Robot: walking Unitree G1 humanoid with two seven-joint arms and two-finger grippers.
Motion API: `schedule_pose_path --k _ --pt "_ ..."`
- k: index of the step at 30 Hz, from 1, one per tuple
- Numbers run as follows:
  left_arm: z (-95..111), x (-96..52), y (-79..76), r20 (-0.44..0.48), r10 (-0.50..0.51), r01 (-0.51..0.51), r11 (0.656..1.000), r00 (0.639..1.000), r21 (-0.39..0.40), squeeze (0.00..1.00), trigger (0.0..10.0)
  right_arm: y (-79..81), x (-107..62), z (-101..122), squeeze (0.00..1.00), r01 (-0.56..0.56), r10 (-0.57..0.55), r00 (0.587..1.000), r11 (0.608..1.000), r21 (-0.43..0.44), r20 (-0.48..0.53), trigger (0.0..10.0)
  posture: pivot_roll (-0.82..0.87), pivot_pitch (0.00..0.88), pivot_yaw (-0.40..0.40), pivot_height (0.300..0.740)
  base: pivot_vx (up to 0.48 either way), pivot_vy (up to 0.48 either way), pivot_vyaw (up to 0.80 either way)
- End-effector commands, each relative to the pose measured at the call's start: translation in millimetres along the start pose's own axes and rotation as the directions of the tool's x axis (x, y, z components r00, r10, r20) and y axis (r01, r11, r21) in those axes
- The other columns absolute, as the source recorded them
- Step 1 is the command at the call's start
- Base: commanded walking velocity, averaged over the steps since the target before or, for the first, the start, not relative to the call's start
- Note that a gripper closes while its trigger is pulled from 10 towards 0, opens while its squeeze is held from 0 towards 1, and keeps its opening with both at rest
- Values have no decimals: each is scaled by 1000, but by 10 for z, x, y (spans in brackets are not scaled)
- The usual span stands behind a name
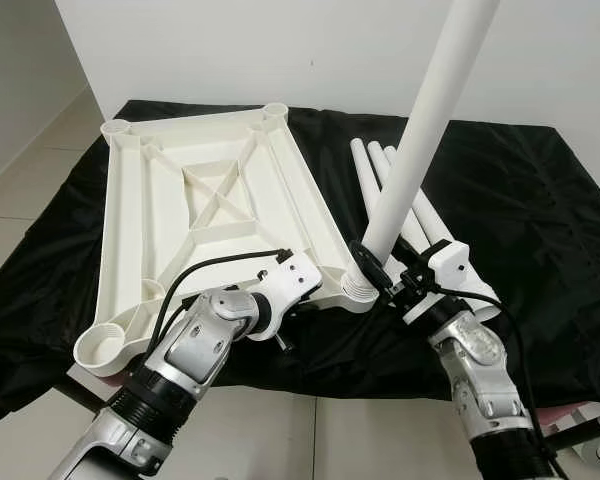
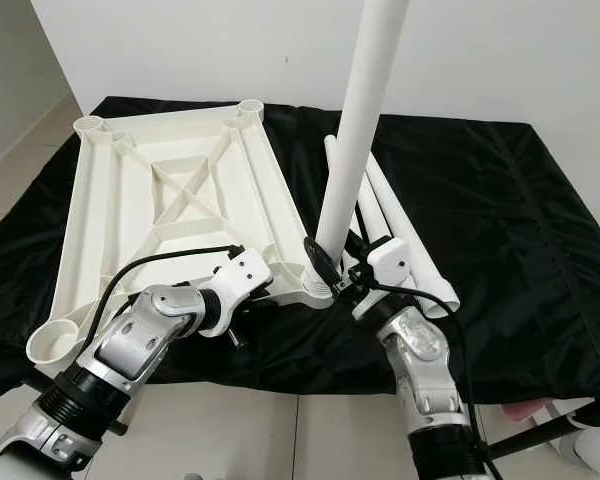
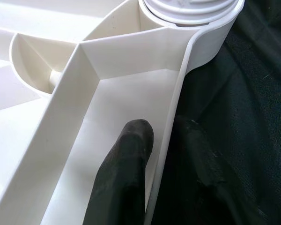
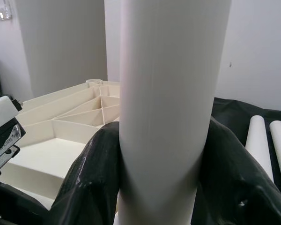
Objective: Building children table
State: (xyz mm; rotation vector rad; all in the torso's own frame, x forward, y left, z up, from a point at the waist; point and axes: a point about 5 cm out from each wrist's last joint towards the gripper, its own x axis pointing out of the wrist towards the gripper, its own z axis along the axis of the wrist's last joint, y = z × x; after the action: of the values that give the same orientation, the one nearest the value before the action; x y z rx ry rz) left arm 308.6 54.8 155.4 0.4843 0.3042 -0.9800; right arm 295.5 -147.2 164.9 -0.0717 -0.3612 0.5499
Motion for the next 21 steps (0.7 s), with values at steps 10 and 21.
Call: schedule_pose_path --k 10,21 --pt "170 -45 -33 69 -30 27 999 997 43 0 10000 125 -198 -379 0 123 -111 969 991 42 -222 10000 -101 141 38 740 0 0 0" --pt "164 -61 -31 67 -26 23 999 997 40 0 10000 240 -151 -280 0 238 -233 955 971 3 -184 10000 -95 142 39 740 0 0 0"
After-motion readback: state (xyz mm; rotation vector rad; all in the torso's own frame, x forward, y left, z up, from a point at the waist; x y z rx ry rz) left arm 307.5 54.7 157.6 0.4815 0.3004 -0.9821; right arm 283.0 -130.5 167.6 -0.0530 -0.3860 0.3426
